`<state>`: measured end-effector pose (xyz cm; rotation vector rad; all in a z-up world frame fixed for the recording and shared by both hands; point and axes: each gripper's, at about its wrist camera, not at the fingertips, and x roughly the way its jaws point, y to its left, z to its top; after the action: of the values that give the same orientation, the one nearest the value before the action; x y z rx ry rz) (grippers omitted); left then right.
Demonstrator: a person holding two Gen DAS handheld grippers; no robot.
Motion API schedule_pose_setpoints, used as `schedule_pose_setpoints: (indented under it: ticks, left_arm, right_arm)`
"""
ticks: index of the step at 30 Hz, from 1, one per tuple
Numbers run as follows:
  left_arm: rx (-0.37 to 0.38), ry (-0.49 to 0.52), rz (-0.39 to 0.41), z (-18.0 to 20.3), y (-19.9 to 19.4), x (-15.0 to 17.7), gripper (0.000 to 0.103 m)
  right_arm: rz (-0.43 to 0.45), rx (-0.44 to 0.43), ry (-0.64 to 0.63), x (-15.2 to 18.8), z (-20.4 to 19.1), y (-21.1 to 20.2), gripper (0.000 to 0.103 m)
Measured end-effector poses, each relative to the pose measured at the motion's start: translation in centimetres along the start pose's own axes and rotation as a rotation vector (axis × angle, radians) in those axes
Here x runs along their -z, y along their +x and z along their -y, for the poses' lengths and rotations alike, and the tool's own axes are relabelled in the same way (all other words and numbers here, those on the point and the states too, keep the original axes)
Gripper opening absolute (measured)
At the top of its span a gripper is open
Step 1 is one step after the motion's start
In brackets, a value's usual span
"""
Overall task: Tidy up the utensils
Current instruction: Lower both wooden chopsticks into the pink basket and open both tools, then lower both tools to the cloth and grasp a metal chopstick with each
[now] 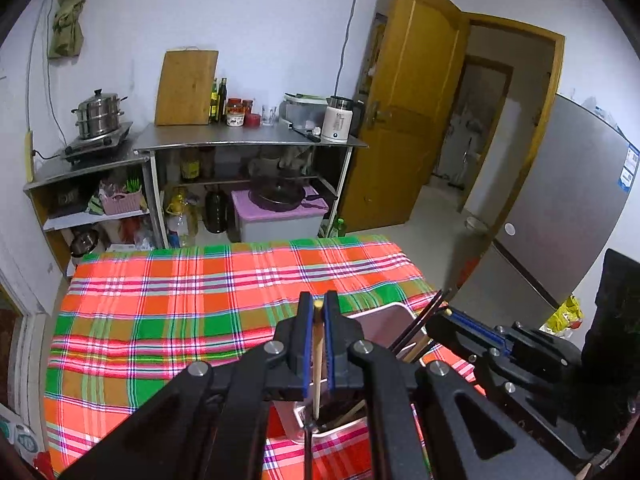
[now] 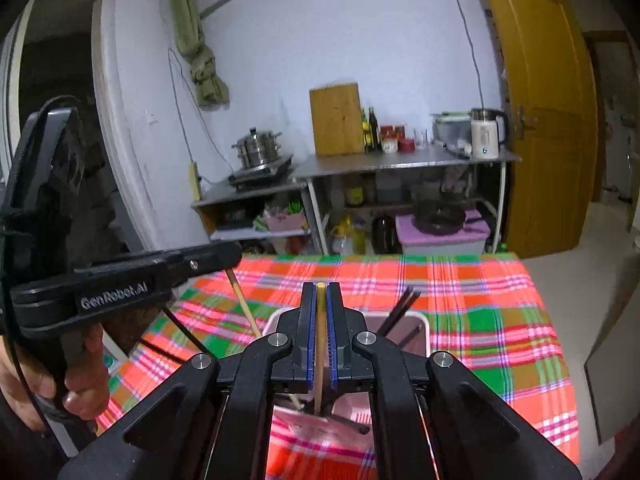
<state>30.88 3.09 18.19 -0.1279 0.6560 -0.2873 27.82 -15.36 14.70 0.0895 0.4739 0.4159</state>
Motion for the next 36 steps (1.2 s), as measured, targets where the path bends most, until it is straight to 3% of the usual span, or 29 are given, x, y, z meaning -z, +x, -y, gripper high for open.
schedule_pose_setpoints:
  ticks: [2, 6, 19, 28, 36]
  left_arm:
    - [0.004, 0.001, 0.001, 0.1, -0.1, 0.3, 0.007]
    - [0.009, -0.001, 0.011, 0.0, -0.8, 0.5, 0.023]
    - [0.003, 0.009, 0.115, 0.7, -7.3, 2.9, 0.028]
    - [-0.009, 0.031, 0.104, 2.3, -10.2, 10.0, 0.03]
    - [-0.005, 0.037, 0.039, 3.1, -9.7, 16.5, 0.03]
  right_arm:
    - [-0.009, 0.006, -0.004, 0.6, 0.1, 0.1, 0.005]
    - [-0.016, 0.011, -0.005, 0.9, 0.3, -0.2, 0.008]
    - [0.023, 0.004, -0.013, 2.4, 0.2, -5.7, 0.01]
    - [-0.004, 0.034, -0.034, 6.8, -0.4, -10.3, 0.01]
    - [-0.075, 0.065, -0.082, 11.8, -1.7, -11.7, 0.01]
